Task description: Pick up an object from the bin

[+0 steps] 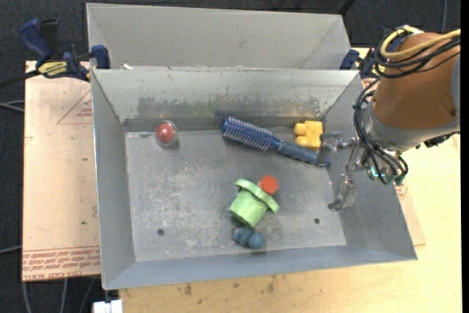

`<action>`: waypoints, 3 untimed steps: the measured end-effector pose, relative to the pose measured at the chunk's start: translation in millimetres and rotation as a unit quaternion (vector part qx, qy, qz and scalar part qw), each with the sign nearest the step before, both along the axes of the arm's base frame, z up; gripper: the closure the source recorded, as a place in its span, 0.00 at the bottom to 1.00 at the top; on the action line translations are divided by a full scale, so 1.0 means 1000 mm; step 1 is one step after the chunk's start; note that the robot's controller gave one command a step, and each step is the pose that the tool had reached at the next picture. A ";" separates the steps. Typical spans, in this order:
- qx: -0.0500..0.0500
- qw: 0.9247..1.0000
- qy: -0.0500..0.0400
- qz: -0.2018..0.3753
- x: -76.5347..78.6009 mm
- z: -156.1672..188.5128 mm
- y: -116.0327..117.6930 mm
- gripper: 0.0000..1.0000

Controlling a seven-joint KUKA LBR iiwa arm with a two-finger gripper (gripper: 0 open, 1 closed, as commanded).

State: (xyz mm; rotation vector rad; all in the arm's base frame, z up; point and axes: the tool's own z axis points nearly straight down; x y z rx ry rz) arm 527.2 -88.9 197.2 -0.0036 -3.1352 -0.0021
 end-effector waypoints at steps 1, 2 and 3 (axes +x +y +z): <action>0.001 0.997 -0.001 0.075 0.012 -0.131 0.055 0.00; 0.002 0.995 -0.004 0.104 0.006 -0.123 0.123 0.00; 0.000 0.982 -0.008 0.188 -0.044 -0.110 0.137 0.00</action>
Offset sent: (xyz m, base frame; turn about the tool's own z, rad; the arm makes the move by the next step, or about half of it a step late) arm 0.0132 0.0521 -0.1272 -0.1502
